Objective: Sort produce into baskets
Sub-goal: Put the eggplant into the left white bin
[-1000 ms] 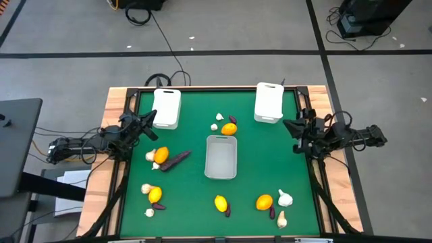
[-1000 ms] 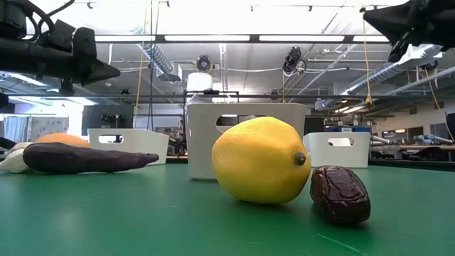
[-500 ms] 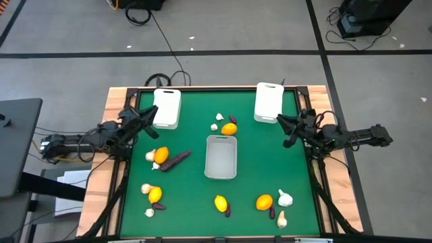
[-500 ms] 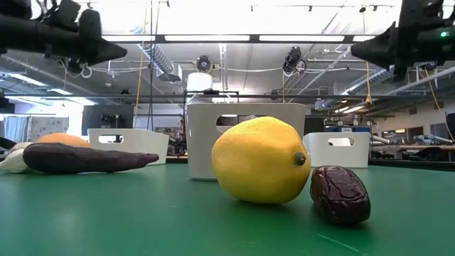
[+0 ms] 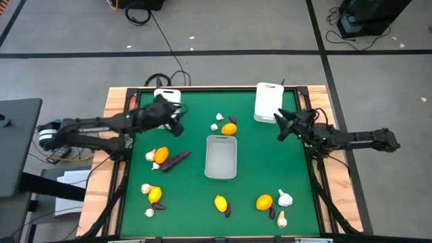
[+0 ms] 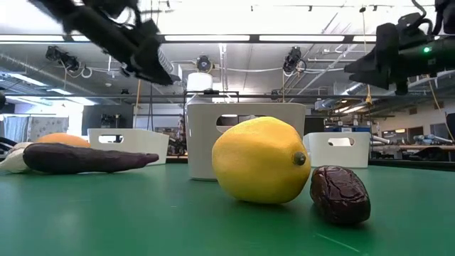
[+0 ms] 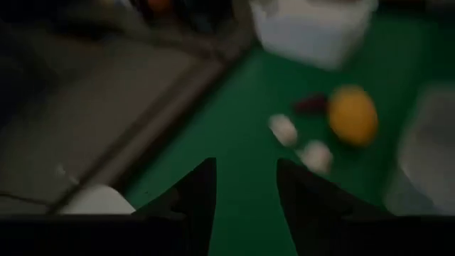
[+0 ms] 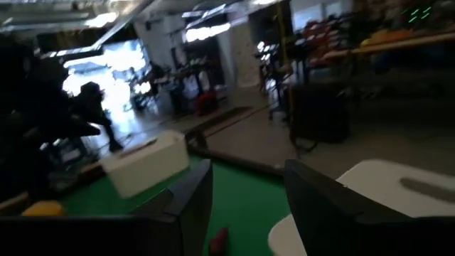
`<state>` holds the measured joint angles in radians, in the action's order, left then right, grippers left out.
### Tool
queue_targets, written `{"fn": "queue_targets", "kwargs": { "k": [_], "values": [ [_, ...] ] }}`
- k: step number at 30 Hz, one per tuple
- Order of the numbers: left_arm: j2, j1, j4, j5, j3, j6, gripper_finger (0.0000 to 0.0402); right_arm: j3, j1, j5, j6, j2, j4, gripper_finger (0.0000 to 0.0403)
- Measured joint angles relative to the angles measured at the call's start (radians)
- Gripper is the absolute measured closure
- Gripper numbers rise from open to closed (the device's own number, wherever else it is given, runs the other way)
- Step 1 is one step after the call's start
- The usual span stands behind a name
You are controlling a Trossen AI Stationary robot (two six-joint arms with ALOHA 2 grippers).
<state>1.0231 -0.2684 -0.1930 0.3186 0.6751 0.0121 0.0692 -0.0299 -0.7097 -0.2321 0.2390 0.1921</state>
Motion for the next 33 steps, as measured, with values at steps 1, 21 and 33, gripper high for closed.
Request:
{"fn": "queue_targets", "kwargs": {
  "k": [1, 21, 33],
  "values": [
    [0.029, -0.003, -0.065, -0.046, 0.036, 0.006, 0.0249, 0.0, -0.004, 0.014, -0.011, 0.004, -0.013, 0.0217],
    [0.357, 0.122, -0.382, -0.362, 0.117, 0.107, 0.0213, 0.0, -0.072, 0.122, -0.108, 0.097, -0.005, 0.0218],
    [0.379, 0.142, -0.445, -0.528, 0.117, 0.233, 0.0121, 0.0, -0.116, 0.233, -0.052, 0.097, 0.012, 0.0218]
  ]
}}
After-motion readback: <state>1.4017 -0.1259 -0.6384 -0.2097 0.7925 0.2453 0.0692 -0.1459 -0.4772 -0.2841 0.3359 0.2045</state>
